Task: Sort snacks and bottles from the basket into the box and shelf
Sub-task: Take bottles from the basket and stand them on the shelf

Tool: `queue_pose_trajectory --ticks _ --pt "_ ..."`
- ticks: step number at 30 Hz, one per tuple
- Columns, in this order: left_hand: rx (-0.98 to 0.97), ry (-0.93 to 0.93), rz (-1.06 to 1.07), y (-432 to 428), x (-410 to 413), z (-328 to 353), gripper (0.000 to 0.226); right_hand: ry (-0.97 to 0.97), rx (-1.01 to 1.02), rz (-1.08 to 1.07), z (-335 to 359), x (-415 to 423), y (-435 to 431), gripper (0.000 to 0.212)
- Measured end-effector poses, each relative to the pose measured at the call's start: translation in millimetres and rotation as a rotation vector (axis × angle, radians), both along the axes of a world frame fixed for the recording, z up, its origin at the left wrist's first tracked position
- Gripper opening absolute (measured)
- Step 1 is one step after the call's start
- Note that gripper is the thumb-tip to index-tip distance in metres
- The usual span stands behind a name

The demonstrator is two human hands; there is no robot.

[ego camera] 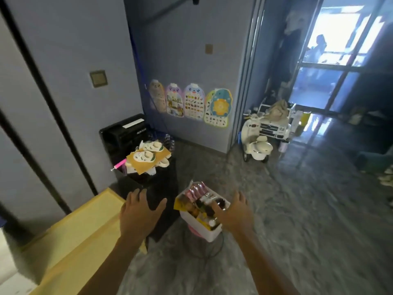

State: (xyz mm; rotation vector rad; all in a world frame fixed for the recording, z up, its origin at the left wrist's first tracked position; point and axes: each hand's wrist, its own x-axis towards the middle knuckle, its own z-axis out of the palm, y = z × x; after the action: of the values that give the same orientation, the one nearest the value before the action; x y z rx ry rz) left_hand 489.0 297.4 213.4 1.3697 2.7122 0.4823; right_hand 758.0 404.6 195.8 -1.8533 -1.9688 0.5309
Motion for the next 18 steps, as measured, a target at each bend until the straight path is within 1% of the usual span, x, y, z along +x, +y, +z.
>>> queue_pose_trajectory --ticks 5,8,11,13,15,17,18 --pt "-0.047 -0.053 -0.142 86.7 0.9 -31.2 0.109 -0.026 -0.05 -0.07 -34.2 5.7 51.9 0.108" --pt "-0.066 -0.083 -0.211 142.6 -5.9 -52.9 0.108 -0.034 -0.07 -0.112 -52.2 -2.6 90.7 0.11" --pt "-0.087 -0.093 -0.288 198.7 -15.3 -77.4 0.122 -0.073 -0.098 -0.146 -68.4 -16.5 133.4 0.113" --pt "-0.111 -0.14 -0.333 232.2 -20.4 -94.6 0.13 -0.081 -0.126 -0.173 -82.3 -26.1 157.8 0.11" --pt "-0.133 -0.178 -0.367 261.5 -22.1 -107.4 0.122 -0.083 -0.164 -0.192 -97.8 -35.9 180.0 0.109" --pt "-0.136 -0.174 -0.406 288.8 -23.6 -123.6 0.107 -0.103 -0.201 -0.2 -112.1 -44.1 199.1 0.107" --pt "-0.138 -0.168 -0.421 302.3 -23.8 -132.5 0.104 -0.117 -0.213 -0.203 -119.8 -46.7 207.7 0.105"
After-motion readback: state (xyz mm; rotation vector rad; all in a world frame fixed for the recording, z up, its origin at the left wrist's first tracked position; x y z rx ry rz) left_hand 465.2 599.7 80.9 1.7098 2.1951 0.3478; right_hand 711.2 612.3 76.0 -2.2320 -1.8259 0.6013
